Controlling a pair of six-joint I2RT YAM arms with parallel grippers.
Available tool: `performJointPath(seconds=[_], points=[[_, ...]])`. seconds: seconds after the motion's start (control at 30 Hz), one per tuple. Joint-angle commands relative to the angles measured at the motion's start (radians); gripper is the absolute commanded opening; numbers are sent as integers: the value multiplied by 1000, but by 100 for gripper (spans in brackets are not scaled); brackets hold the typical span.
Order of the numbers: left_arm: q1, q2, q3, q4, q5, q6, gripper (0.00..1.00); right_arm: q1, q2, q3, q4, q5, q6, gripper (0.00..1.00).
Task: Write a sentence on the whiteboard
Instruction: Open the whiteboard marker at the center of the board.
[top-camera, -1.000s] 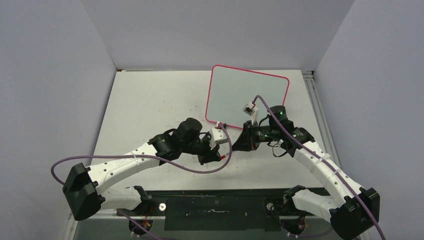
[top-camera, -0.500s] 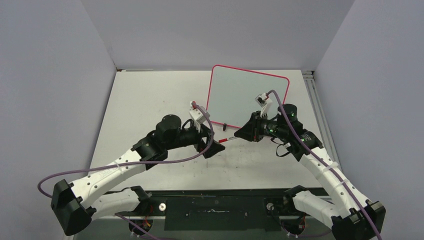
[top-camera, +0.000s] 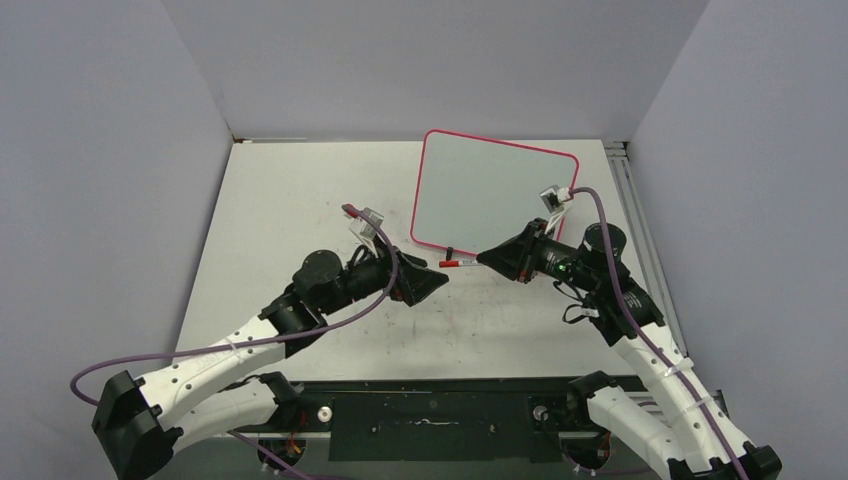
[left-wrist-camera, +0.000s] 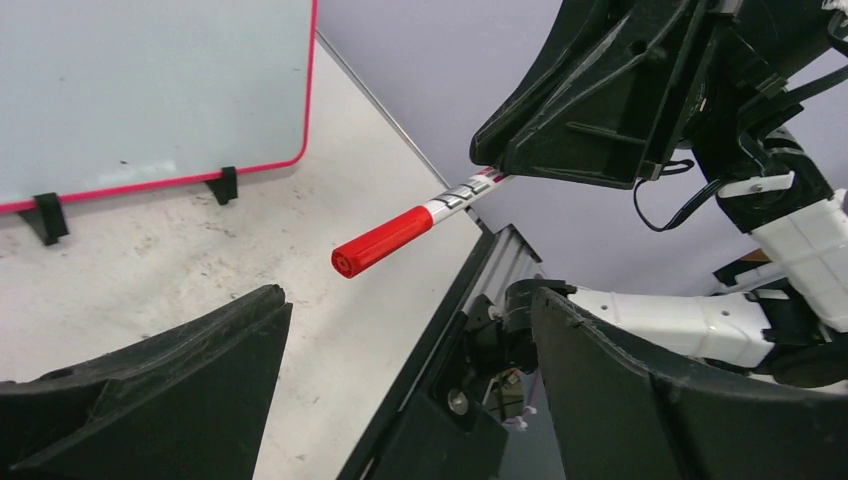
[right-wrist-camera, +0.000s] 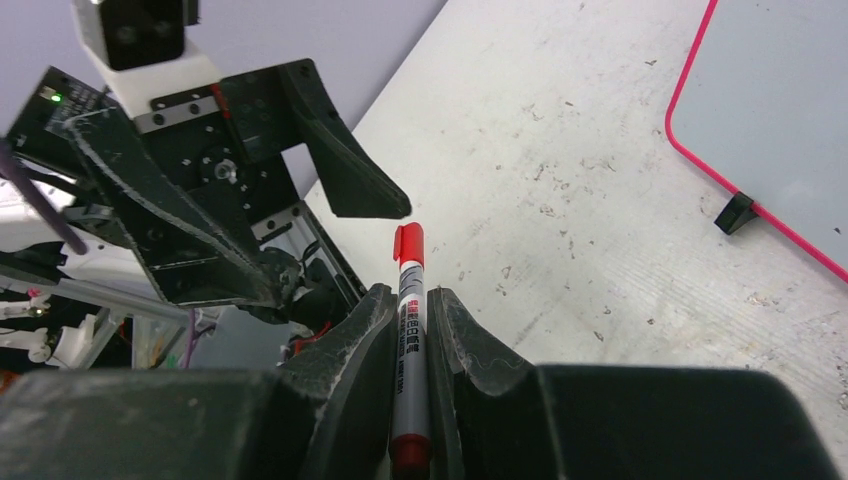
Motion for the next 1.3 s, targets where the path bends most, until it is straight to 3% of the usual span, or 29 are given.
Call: performJointPath(seconds=[0.0,0.13,0.57,0.83,1.27], points=[[-7,42,-12,272,91,-139,89,-6,-46,-4,104,27,66,5],[-14,36,-54,394,95,-191,90,-5,-74,-32,146,34,113,5],[-5,29,-16,320,98,-179,91,-5,-33,-21,224,-55,174,5],[-1,61,-13,380,107,-208,69,-3,-31,-48,211,-106,166,5],[1,112,-12,434,125,-242,54,-3,-31,-61,243,-132,198,5]])
